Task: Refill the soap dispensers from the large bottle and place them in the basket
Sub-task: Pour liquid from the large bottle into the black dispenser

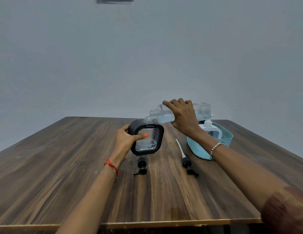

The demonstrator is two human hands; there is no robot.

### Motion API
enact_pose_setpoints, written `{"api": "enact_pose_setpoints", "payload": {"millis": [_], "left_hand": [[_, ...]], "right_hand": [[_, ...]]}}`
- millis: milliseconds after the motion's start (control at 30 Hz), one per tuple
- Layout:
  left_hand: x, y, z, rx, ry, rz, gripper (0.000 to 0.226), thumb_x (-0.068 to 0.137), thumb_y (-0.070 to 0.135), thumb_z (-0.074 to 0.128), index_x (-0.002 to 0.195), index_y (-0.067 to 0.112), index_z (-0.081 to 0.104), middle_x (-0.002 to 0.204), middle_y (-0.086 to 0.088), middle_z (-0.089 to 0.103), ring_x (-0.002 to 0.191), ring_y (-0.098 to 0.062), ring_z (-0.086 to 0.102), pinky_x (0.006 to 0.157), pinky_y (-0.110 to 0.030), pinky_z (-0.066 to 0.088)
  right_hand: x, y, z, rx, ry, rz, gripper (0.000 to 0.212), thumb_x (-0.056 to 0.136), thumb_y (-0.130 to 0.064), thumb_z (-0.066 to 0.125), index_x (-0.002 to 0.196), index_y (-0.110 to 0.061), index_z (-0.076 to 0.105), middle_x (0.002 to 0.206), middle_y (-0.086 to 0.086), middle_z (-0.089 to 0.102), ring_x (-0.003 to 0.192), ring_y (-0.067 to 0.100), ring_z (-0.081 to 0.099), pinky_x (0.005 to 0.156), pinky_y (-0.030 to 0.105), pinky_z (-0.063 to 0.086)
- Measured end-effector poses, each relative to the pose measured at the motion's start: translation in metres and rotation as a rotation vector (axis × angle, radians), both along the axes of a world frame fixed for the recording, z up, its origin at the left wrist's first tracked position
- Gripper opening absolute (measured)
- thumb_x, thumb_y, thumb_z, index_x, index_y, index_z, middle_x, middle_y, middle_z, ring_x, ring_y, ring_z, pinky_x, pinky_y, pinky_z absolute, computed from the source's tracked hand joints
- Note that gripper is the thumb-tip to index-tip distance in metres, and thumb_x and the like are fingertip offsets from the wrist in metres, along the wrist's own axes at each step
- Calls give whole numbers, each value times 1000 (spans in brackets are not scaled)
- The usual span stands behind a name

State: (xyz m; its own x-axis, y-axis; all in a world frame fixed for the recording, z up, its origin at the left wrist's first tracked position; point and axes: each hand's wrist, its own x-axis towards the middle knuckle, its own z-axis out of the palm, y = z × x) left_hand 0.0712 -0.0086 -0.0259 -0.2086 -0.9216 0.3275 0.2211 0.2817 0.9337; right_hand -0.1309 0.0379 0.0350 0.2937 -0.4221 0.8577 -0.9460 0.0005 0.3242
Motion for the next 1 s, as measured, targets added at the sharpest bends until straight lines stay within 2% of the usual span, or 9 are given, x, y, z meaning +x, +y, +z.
{"api": "enact_pose_setpoints", "payload": {"millis": [400, 867, 1000], "left_hand": [[2, 4, 1, 1, 7, 3, 41, 55, -5, 83, 85, 17, 64, 82, -1, 70, 71, -12, 67, 61, -21, 56], [5, 4, 0, 15, 12, -5, 43, 55, -4, 84, 89, 15, 64, 86, -4, 70, 75, -17, 68, 65, -26, 57], [6, 5, -1, 17, 11, -3, 43, 55, -5, 83, 89, 14, 63, 85, -3, 70, 74, -16, 67, 62, -23, 57]], "right_hand": [[2, -1, 0, 6, 8, -1, 83, 41, 9, 73, 114, -20, 45, 88, 5, 64, 75, 28, 57, 69, 37, 43], [5, 0, 0, 7, 20, -2, 83, 41, 10, 73, 114, -20, 45, 88, 5, 64, 76, 28, 58, 70, 38, 44], [4, 0, -1, 8, 20, -6, 82, 41, 10, 73, 113, -19, 47, 88, 5, 64, 76, 28, 57, 69, 38, 44]]}}
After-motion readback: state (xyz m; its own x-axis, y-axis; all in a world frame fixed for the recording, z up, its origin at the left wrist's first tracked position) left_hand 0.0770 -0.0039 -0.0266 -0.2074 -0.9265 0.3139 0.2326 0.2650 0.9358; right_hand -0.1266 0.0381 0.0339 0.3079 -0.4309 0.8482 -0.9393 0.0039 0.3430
